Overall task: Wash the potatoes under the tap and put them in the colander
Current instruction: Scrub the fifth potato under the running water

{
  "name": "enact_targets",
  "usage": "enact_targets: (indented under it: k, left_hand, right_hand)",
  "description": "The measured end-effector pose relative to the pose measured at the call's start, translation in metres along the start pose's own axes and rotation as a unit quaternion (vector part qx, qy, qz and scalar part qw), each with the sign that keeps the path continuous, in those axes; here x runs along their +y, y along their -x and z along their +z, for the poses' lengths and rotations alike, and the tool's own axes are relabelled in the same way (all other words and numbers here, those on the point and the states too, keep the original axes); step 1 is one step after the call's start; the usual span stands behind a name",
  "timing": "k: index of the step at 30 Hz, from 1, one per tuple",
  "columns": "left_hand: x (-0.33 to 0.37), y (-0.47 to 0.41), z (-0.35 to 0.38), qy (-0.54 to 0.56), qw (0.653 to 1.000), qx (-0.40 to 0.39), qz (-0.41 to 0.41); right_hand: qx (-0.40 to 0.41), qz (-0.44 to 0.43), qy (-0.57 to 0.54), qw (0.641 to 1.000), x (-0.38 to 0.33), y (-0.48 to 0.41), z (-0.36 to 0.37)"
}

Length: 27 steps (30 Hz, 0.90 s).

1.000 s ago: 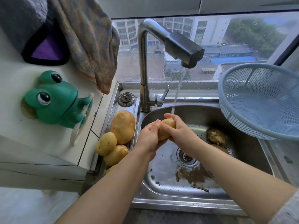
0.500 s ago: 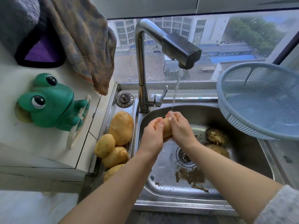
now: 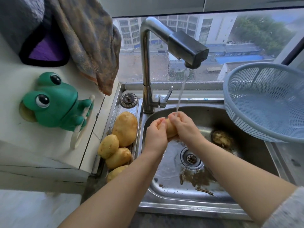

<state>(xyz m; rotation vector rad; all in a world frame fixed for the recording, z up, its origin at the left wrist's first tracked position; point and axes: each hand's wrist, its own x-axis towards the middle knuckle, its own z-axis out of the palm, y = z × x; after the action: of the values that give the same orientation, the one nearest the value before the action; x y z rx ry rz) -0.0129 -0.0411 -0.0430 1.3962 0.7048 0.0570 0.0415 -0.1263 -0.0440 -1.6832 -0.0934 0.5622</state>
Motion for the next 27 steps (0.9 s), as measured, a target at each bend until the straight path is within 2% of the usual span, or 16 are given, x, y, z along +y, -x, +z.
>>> enact_targets:
  k: [1, 3, 7, 9, 15, 22, 27]
  left_hand:
    - [0.0, 0.0, 0.001, -0.016, 1.0, 0.001, 0.019]
    - [0.0, -0.002, -0.001, -0.018, 1.0, 0.0, 0.023]
    - [0.0, -0.008, -0.01, 0.046, 0.998, -0.01, -0.048]
    - [0.003, -0.008, -0.013, 0.067, 0.994, -0.016, -0.088]
    - [0.009, -0.008, -0.018, 0.077, 0.984, -0.021, -0.16]
    - [0.011, -0.007, -0.017, 0.068, 0.988, -0.024, -0.14]
    - [0.01, -0.011, -0.024, 0.023, 0.992, -0.036, -0.12]
  right_hand:
    - [0.027, -0.003, -0.014, 1.0, 0.0, -0.001, 0.002]
    - [0.014, 0.021, -0.054, 0.998, -0.001, -0.001, 0.003]
    - [-0.12, 0.069, -0.101, 0.985, 0.002, 0.005, -0.01]
    - [-0.158, 0.067, -0.088, 0.981, 0.005, 0.006, -0.015]
    - [-0.182, 0.04, 0.023, 0.982, 0.008, 0.005, -0.022]
    - [-0.128, 0.013, 0.098, 0.987, 0.005, 0.003, -0.016]
    - [-0.221, 0.087, 0.078, 0.968, -0.012, -0.002, -0.037]
